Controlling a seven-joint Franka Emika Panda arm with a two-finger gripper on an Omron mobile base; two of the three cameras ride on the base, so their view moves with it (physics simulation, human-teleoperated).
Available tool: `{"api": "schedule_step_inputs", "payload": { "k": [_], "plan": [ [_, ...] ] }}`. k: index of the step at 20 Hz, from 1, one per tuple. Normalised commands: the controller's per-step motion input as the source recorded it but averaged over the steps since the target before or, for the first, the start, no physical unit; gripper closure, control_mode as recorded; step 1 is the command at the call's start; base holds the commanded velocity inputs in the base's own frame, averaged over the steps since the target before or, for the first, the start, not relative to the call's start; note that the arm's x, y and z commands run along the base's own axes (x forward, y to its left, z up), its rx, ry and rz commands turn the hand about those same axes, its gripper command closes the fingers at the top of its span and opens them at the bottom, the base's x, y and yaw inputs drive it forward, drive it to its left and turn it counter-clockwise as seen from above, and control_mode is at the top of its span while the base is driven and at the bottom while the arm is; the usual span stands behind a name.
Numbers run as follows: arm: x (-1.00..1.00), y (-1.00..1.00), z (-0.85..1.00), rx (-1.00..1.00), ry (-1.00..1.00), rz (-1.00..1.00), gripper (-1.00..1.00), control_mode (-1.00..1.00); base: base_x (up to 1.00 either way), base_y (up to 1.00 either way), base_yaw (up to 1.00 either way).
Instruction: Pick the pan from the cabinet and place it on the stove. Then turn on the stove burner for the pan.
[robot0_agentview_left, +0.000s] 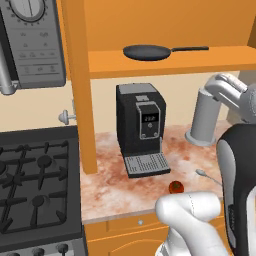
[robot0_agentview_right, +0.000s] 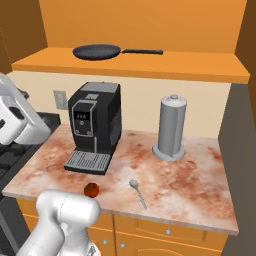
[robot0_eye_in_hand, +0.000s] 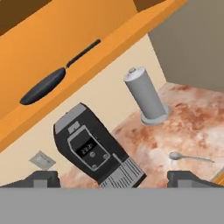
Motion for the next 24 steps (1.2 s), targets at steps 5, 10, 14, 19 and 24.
{"api": "schedule_step_inputs", "payload": {
  "k": [5,10,14,19,24],
  "plan": [
    [0.19,-0.39,0.22,-0.04,-0.04,-0.17,-1.00,-1.00,0.00,0.00,0.00],
    [0.14,-0.40,0.33,0.00,0.00,-0.14,-1.00,-1.00,0.00,0.00,0.00],
    [0.15,-0.31,0.34,-0.02,-0.01,-0.14,-1.00,-1.00,0.00,0.00,0.00],
    [0.15,-0.15,0.22,-0.05,-0.04,-0.13,-1.00,-1.00,0.00,0.00,0.00],
    [0.23,0.00,0.03,-0.09,-0.06,-0.08,-1.00,-1.00,0.00,0.00,0.00]
  ]
}}
